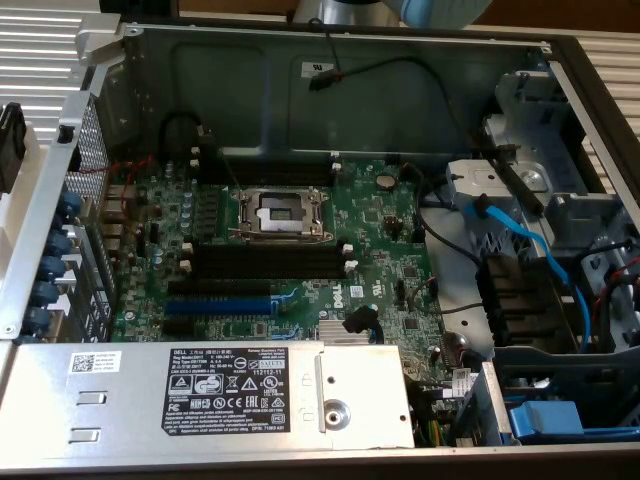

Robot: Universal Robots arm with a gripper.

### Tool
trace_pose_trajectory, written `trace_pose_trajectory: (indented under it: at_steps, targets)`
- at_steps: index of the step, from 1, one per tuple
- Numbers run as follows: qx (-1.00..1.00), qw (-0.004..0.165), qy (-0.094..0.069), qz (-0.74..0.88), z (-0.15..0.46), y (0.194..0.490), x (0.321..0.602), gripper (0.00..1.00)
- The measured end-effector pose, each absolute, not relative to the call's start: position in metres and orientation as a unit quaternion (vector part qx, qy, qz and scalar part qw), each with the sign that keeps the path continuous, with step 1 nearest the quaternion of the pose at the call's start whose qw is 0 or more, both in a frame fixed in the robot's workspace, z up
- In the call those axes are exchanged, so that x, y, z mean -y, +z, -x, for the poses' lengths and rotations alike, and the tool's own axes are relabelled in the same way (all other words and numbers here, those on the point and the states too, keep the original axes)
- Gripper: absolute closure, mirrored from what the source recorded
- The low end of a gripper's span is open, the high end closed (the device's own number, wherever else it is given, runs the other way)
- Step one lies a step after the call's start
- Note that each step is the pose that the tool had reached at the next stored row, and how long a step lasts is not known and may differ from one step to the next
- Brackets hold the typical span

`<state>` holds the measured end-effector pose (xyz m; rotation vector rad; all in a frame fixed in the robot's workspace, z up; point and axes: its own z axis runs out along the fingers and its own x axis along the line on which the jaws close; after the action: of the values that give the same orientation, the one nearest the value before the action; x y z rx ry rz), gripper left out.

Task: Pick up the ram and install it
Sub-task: 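Pick up the ram and move it above insertion slot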

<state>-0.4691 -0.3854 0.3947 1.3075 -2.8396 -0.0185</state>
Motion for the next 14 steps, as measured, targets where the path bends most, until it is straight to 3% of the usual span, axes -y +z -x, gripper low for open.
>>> trace_pose_trajectory:
  at_steps: [14]
  targets:
    - [0.823, 0.009, -0.005, -0.568, 0.4691, 0.3946, 0.3854, 0.90]
